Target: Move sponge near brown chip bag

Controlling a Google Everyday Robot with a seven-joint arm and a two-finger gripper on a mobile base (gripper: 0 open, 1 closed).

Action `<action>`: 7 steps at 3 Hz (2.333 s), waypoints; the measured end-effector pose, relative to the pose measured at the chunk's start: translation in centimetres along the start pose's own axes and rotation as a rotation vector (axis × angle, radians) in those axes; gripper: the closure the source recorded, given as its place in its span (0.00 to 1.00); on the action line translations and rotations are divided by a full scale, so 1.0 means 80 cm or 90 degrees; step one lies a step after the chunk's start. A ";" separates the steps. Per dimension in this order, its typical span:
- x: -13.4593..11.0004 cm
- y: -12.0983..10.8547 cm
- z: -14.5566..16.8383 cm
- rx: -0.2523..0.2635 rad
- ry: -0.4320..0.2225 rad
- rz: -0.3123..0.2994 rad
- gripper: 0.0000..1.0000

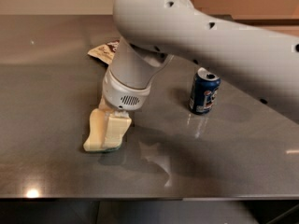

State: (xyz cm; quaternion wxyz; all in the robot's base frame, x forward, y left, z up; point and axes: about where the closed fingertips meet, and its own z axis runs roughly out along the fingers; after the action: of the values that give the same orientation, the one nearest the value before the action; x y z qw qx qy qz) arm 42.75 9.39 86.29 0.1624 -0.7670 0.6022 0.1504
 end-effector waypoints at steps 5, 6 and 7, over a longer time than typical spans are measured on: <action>0.096 -0.245 -0.080 0.183 0.003 0.142 0.96; 0.110 -0.266 -0.078 0.194 0.025 0.148 0.77; 0.122 -0.279 -0.085 0.204 0.038 0.147 0.54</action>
Offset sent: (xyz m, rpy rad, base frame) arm 0.1574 -0.0535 0.0624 0.0688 -0.0865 -0.2785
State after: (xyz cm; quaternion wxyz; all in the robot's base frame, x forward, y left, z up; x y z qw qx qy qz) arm 66.94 2.88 89.77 0.2464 -0.6613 0.7070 0.0472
